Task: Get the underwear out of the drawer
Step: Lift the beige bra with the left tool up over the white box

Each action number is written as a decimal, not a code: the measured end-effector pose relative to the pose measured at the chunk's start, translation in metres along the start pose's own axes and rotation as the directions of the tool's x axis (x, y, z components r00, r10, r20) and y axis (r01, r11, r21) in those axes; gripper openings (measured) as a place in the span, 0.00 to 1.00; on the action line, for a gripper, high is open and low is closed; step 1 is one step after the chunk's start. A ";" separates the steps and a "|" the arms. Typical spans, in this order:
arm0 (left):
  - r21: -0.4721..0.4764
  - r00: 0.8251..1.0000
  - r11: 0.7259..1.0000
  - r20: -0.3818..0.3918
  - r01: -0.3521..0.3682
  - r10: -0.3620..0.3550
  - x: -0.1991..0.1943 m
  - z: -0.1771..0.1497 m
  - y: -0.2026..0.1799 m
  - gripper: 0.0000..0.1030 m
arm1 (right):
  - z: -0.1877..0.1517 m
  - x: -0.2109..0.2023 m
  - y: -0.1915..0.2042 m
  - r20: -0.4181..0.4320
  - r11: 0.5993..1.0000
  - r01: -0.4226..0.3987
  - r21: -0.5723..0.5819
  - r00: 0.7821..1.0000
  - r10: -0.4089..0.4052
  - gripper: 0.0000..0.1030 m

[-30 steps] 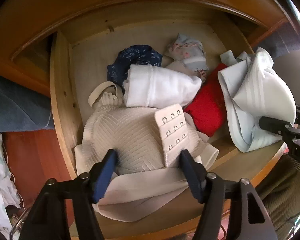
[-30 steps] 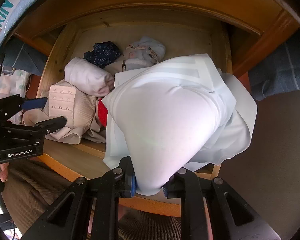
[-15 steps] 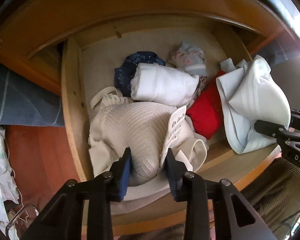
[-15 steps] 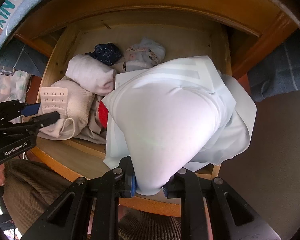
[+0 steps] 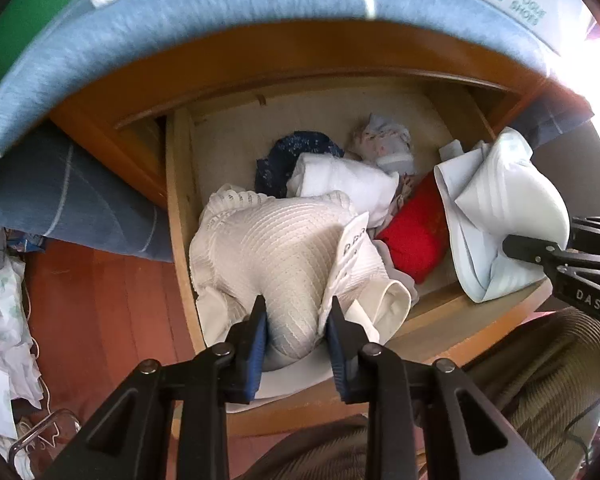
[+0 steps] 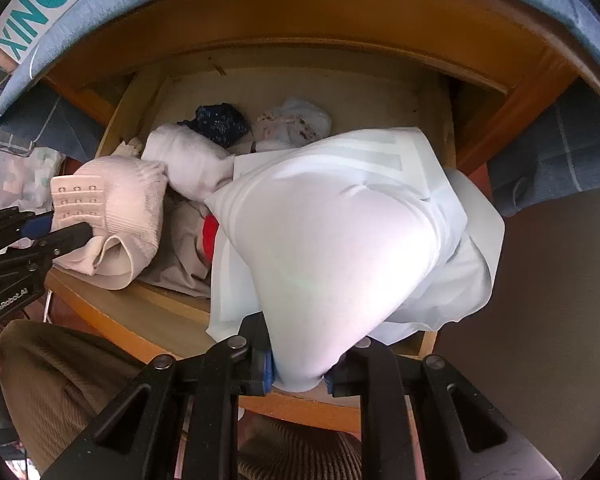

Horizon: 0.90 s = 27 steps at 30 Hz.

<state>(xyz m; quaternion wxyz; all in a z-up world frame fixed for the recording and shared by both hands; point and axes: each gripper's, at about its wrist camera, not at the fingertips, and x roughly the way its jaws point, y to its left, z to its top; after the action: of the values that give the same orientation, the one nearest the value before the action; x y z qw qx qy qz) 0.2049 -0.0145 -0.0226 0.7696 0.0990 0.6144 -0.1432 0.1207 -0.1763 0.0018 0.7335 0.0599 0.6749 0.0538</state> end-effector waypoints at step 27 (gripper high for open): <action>-0.016 0.982 1.000 0.190 -0.007 0.010 -0.108 -0.025 0.016 0.26 | -0.006 -0.013 -0.001 0.062 0.997 0.070 0.043 0.995 -0.072 0.15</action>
<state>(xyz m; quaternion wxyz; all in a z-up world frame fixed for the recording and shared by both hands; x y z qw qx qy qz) 0.1649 0.0191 0.0762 0.8262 0.0813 0.5386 -0.1440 0.1140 -0.1787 0.0137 0.7548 0.0524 0.6538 0.0121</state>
